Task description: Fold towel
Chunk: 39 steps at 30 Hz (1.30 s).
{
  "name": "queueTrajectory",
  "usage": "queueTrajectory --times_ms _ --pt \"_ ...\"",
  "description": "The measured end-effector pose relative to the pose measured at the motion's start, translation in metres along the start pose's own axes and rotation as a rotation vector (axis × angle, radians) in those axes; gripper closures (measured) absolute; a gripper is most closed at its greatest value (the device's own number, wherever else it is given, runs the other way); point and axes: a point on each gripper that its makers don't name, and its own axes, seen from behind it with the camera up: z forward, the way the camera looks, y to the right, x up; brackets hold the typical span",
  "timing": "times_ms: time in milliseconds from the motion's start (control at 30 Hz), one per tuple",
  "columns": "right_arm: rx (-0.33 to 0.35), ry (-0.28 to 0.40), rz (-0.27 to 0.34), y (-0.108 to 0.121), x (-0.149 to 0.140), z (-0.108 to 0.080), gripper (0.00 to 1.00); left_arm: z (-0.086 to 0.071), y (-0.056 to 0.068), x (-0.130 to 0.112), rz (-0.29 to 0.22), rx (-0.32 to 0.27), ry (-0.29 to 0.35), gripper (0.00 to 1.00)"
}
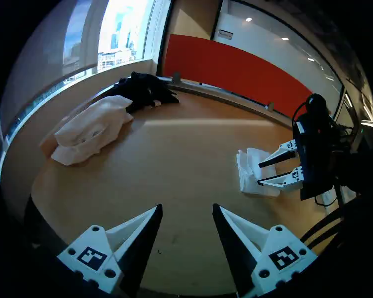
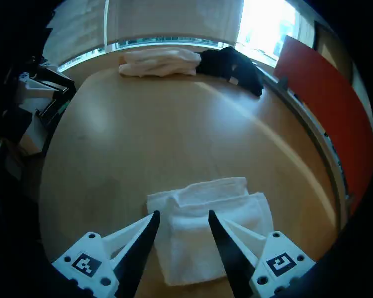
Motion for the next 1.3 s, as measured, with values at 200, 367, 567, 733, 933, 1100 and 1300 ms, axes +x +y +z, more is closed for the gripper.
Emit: queueTrajectory --times_ms 200,367,567,733,933,1100,1300 --pt "-0.024 0.004 0.036 -0.001 -0.013 -0.011 0.25 0.002 0.004 0.003 0.005 -0.007 0.002 0.26" --pt "-0.052 0.001 0.067 -0.001 -0.029 -0.022 0.25 0.003 0.005 0.005 0.011 -0.011 0.003 0.26" --pt "-0.09 -0.008 0.122 -0.002 -0.049 -0.035 0.25 0.004 0.009 0.007 0.022 -0.022 0.004 0.26" --pt "-0.119 -0.016 0.169 -0.003 -0.064 -0.043 0.25 0.005 0.013 0.01 0.026 -0.033 0.008 0.26" --pt "-0.137 -0.019 0.202 -0.004 -0.072 -0.046 0.25 0.007 0.015 0.011 0.03 -0.04 0.007 0.26" --pt "-0.142 -0.031 0.213 -0.008 -0.08 -0.045 0.25 0.009 0.015 0.011 0.032 -0.042 0.003 0.26" --pt "-0.143 -0.053 0.233 -0.015 -0.094 -0.042 0.25 0.009 0.014 0.009 0.032 -0.042 0.0 0.26"
